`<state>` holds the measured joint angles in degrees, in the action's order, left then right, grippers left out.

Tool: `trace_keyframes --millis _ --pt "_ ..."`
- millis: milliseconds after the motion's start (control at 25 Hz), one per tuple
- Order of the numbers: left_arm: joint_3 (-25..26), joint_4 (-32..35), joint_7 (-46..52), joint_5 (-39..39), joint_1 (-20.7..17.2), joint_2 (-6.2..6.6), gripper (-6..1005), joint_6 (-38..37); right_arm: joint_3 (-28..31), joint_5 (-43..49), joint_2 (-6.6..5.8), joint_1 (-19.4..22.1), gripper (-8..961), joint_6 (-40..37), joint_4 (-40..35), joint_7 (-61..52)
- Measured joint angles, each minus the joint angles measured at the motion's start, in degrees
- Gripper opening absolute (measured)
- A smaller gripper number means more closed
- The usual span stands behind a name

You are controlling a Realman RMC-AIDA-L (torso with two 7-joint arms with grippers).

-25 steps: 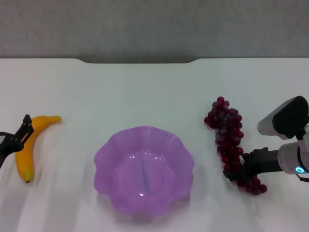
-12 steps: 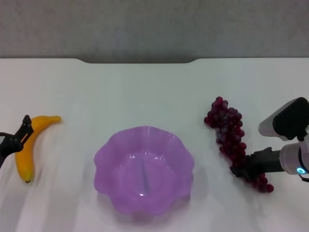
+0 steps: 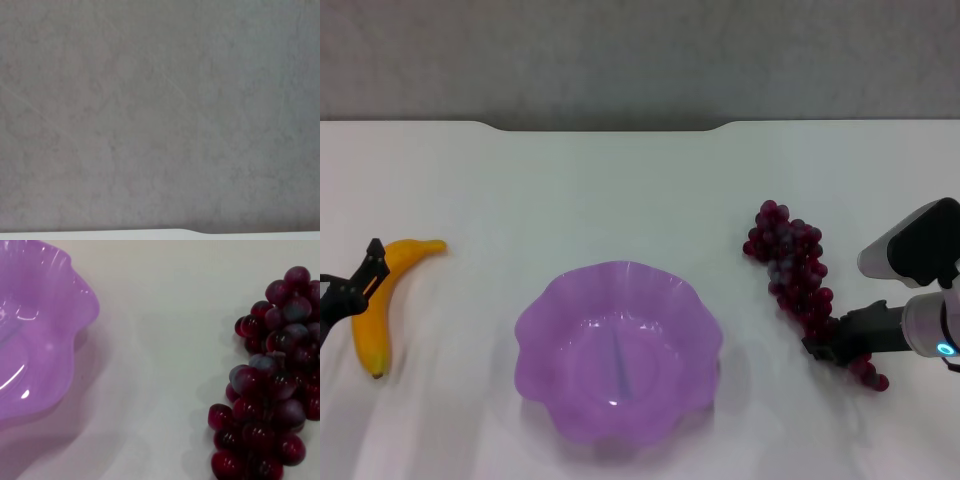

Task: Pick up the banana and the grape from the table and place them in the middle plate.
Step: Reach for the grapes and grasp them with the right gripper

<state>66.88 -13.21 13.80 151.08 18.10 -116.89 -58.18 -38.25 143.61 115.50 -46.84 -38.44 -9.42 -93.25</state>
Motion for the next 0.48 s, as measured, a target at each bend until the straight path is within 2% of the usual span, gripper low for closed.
trace_keyframes --millis 480 --pt "0.0 0.2 0.0 0.0 0.0 0.00 891 0.0 -0.1 0.0 -0.02 0.0 408 0.0 -0.2 0.0"
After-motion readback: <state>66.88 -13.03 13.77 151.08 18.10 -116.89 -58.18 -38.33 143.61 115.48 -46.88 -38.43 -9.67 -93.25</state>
